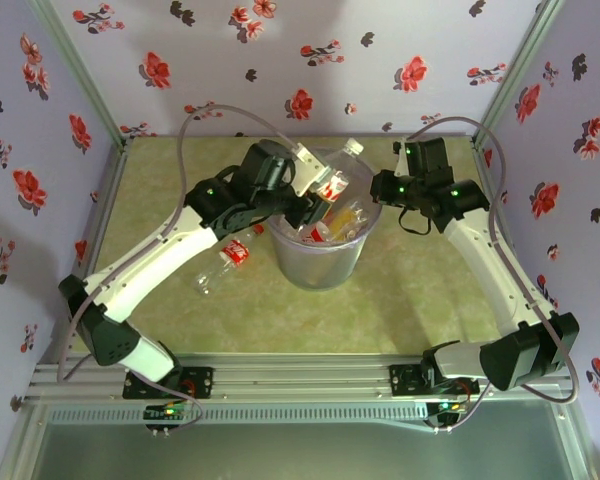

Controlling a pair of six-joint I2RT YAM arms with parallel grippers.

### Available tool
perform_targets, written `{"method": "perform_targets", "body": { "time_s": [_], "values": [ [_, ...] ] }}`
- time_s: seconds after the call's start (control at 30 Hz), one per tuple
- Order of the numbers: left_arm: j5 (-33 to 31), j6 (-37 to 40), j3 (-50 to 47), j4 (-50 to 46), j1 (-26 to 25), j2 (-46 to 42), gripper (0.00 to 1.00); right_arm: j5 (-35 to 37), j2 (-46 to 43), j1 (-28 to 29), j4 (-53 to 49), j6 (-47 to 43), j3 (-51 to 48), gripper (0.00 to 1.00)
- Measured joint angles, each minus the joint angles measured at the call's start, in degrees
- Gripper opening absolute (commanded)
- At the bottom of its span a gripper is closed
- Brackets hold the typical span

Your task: Put the plastic bottles in the bin

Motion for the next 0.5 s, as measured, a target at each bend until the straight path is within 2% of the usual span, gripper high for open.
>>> {"method": "perform_targets", "body": {
  "time_s": [0.17,0.27,0.33,0.43,0.5],
  "values": [
    [0.0,0.1,-1.0,-0.3,0.0,0.2,0.46,-0.2,0.0,0.5,0.0,0.0,0.0,0.0],
    [0.3,0.5,-1.0,-0.6,0.0,0.5,0.61,-0.2,0.0,0.5,0.0,0.0,0.0,0.0],
    [0.5,0.4,-1.0,-0.9,0.0,1.0,0.78,-0.2,0.0,0.5,0.0,0.0,0.0,0.0],
    [0.9,0.8,-1.0,-1.9,0.0,1.2,0.89,-0.2,0.0,0.5,0.0,0.0,0.0,0.0],
    [1.1,0.9,-1.0,-2.1,0.0,1.2,0.91,-0.2,0.0,0.5,0.0,0.0,0.0,0.0]
  ]
}}
